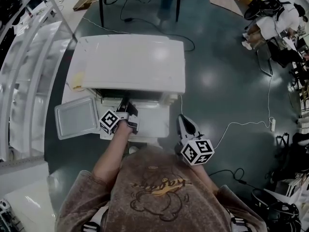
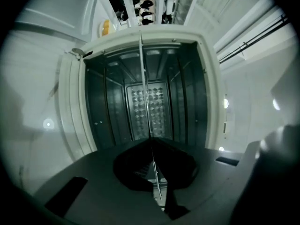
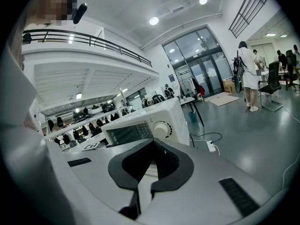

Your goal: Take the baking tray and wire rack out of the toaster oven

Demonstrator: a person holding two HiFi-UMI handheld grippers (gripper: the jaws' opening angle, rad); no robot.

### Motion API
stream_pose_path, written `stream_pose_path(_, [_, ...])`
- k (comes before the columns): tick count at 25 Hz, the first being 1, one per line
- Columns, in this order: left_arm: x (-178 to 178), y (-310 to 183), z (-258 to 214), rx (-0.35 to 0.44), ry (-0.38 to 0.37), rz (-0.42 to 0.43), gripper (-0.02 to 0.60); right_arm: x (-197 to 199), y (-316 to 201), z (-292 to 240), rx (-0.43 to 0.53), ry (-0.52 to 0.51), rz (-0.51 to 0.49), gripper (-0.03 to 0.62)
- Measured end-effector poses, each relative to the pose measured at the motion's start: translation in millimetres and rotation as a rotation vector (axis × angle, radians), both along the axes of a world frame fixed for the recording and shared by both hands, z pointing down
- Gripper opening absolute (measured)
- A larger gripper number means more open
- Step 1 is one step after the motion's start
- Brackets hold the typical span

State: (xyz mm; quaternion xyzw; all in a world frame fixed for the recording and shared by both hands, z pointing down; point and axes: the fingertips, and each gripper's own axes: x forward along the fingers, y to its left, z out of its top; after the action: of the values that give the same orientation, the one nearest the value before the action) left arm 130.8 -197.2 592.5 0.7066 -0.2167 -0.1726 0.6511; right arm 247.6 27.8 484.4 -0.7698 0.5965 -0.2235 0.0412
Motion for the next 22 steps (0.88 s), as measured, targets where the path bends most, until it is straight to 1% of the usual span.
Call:
stream_pose_path(6, [-22, 26, -3, -0.012, 0.020, -0.010, 0.000, -5, -3, 0, 0.005, -0.001, -0.049, -0.002])
stream_pose_path(10, [-34, 45, -5, -0.022, 0.054, -0.020, 0.000, -7, -3, 1, 0.003, 0.005, -0.083, -0.002])
stream_pose_path(15, [-54, 64, -3, -0.027, 0.043, -0.028, 0.000, -10, -7, 3, 0.001, 0.017, -0.119, -0.002])
stream_pose_path(22, [-76, 95, -9, -0.062, 0.081, -0.044, 0.000, -18, -16, 3, 0.011, 0.022, -0.161, -0.002])
